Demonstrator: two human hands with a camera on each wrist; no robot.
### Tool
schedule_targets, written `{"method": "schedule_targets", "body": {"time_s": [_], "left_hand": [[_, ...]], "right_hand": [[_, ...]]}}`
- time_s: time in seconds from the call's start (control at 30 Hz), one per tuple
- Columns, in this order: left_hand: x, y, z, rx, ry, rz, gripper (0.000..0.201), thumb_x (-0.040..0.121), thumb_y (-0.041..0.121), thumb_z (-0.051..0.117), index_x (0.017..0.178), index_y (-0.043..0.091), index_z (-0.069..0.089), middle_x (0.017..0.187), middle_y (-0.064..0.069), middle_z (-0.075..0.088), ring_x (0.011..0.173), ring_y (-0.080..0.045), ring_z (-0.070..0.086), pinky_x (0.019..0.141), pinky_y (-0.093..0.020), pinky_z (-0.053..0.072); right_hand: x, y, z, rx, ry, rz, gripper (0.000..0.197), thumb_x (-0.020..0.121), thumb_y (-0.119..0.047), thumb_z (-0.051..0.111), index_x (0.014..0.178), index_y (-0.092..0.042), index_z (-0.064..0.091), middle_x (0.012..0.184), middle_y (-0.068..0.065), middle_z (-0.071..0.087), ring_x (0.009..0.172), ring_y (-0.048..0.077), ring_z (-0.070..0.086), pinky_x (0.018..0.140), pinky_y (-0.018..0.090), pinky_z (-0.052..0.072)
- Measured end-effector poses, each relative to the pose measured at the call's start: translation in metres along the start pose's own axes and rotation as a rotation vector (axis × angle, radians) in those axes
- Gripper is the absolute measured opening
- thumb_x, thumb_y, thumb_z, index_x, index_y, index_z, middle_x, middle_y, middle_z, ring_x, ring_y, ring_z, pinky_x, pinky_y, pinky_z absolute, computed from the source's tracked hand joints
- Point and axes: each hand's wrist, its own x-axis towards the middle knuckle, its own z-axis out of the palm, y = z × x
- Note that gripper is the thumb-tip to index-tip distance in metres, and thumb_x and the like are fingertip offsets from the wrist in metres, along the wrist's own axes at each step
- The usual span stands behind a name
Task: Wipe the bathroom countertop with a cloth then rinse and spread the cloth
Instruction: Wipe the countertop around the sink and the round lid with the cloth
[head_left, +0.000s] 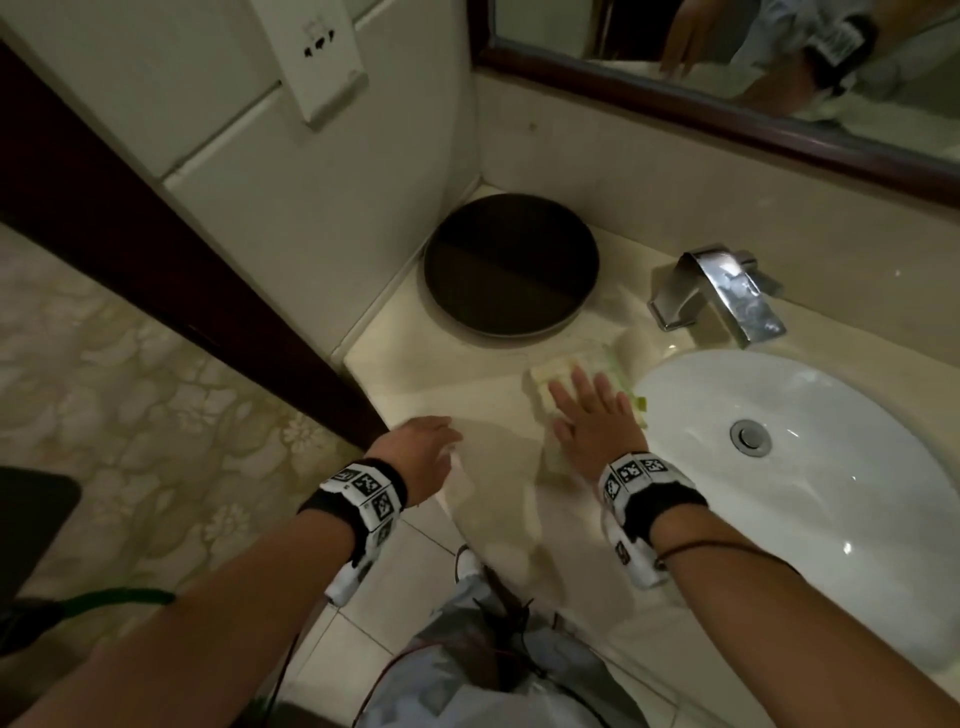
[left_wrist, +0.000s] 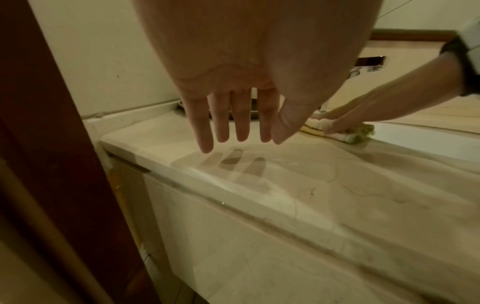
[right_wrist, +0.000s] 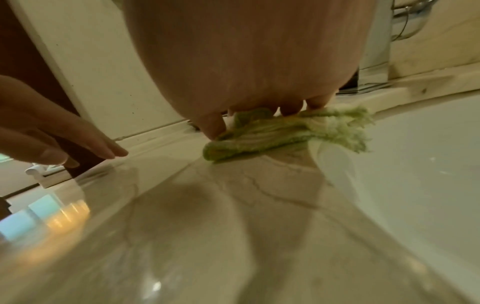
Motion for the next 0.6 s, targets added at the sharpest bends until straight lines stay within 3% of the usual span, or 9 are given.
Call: {"method": "schedule_targets", "body": {"time_s": [0.13,0.33,0.47,0.53,0.6], "left_hand": [[-0.004,0.005,-0.007,0.005,0.024,-0.003,0.042,0.098,0.032,0.042,0.14,0.032,0.045,0.154,0.009,0.031,0.142,-0.014,0.027,0.116,-0.031,0.026],[0.018,0.015,-0.021,0.009,0.035,0.037,0.042,0.098,0.032,0.042,0.14,0.03,0.044,0.154,0.007,0.031,0.142,-0.015,0.026,0.117,-0.031,0.022],[0.045,0.024,-0.031,0.01,0.066,0.064,0.042,0.098,0.029,0.043,0.139,0.027,0.046,0.152,0.005,0.034,0.139,-0.017,0.03,0.114,-0.031,0.023],[0.063,0.025,-0.039,0.008,0.074,0.077,0.042,0.097,0.029,0.044,0.139,0.027,0.047,0.151,0.004,0.036,0.139,-0.018,0.032,0.114,-0.032,0.024],[0.084,0.027,-0.049,0.007,0.086,0.086,0.042,0.097,0.028,0.045,0.138,0.025,0.047,0.15,0.002,0.038,0.137,-0.02,0.035,0.113,-0.034,0.026]], "right_hand": [[-0.009,-0.007,0.005,-0.027,-0.01,-0.012,0.056,0.102,-0.042,0.023,0.154,-0.034,0.002,0.163,0.004,-0.01,0.148,0.032,-0.009,0.118,0.05,0.001],[-0.06,-0.012,0.034,-0.028,-0.003,-0.185,0.06,0.095,-0.043,0.013,0.154,-0.034,0.006,0.163,0.006,-0.006,0.148,0.037,-0.005,0.117,0.051,0.0],[-0.08,-0.02,0.045,-0.062,-0.036,-0.245,0.06,0.098,-0.028,0.027,0.153,-0.034,0.004,0.161,0.002,-0.014,0.146,0.033,-0.015,0.119,0.052,-0.002],[-0.084,-0.017,0.043,-0.085,-0.003,-0.294,0.061,0.095,-0.025,0.029,0.153,-0.033,0.014,0.162,0.005,-0.001,0.147,0.035,-0.004,0.117,0.057,0.013],[-0.09,-0.015,0.043,-0.152,-0.047,-0.34,0.062,0.087,-0.027,0.029,0.148,-0.029,0.033,0.157,0.01,0.027,0.143,0.038,0.024,0.109,0.058,0.033]]}}
